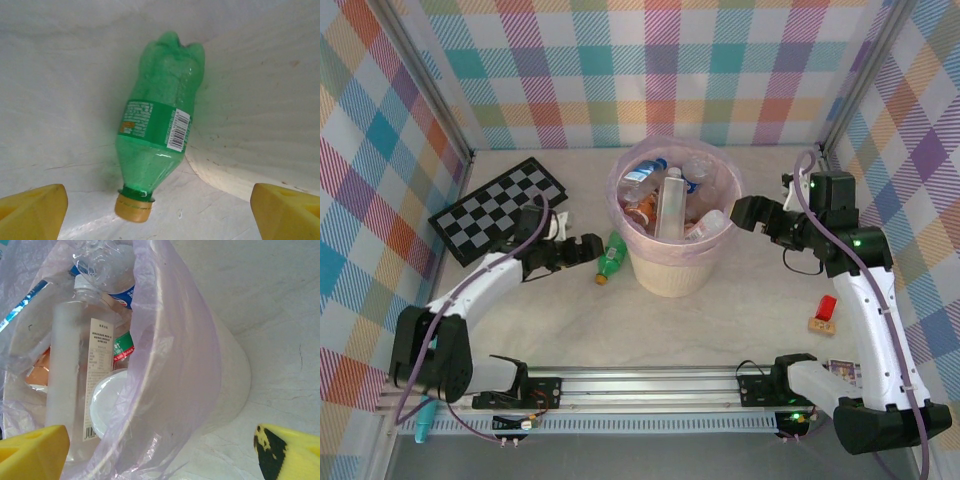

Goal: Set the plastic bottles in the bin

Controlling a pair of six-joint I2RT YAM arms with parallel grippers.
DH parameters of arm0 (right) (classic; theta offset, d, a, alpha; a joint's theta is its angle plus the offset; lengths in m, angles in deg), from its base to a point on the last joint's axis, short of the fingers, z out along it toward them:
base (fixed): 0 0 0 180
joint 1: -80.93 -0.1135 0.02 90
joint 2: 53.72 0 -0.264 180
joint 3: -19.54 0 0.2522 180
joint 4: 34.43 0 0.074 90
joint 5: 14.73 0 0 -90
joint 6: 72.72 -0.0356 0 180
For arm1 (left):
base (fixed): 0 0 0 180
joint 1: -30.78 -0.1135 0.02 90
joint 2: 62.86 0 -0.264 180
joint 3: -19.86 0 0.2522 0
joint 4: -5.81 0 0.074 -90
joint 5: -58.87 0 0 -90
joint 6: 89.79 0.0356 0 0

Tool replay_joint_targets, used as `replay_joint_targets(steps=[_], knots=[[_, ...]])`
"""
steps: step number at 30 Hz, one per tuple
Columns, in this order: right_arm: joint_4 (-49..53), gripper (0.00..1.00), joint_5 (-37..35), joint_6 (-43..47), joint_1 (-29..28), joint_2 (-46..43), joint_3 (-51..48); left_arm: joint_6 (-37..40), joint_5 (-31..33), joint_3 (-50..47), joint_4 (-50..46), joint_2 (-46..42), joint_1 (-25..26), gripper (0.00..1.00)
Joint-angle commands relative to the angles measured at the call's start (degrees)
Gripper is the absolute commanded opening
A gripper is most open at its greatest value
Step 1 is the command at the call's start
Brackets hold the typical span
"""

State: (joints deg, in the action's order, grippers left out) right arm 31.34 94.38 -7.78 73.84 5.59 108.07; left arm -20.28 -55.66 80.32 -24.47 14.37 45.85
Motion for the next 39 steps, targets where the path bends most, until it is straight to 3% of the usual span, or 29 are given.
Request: replay_joint_targets(steps=[1, 7, 19, 24, 31, 39], knots=[[0.55, 0.95, 0.13, -0.69, 0.24, -0.53, -0.74, -0.93, 0.94, 0.53, 5.19, 3.71, 2.32, 0.94], [1.16, 0.95, -0.31, -0.68, 0.31, -0.5, -0.05, -1.78, 3.15, 3.4, 6.94, 12.2, 5.03, 0.91], [2.72, 0.95, -1.2, 0.01, 0.26, -0.49, 1.73, -2.72, 6.05, 3.49, 8.08, 15.53, 6.64, 0.59], [3.83, 0.95, -1.48, 0.1, 0.25, -1.13, 3.71, -1.52, 8.45, 4.77, 4.27, 11.62, 6.56, 0.55], [3.37, 0.95, -0.02, 0.01, 0.24, -1.13, 5.55, 2.45, 13.99, 9.5, -8.1, 0.34, 5.11, 0.53], [1.47, 0.95, -0.18, -0.4, 0.27, -0.51, 5.36, 8.11, 22.07, 25.47, -22.56, -13.51, 4.52, 0.45]])
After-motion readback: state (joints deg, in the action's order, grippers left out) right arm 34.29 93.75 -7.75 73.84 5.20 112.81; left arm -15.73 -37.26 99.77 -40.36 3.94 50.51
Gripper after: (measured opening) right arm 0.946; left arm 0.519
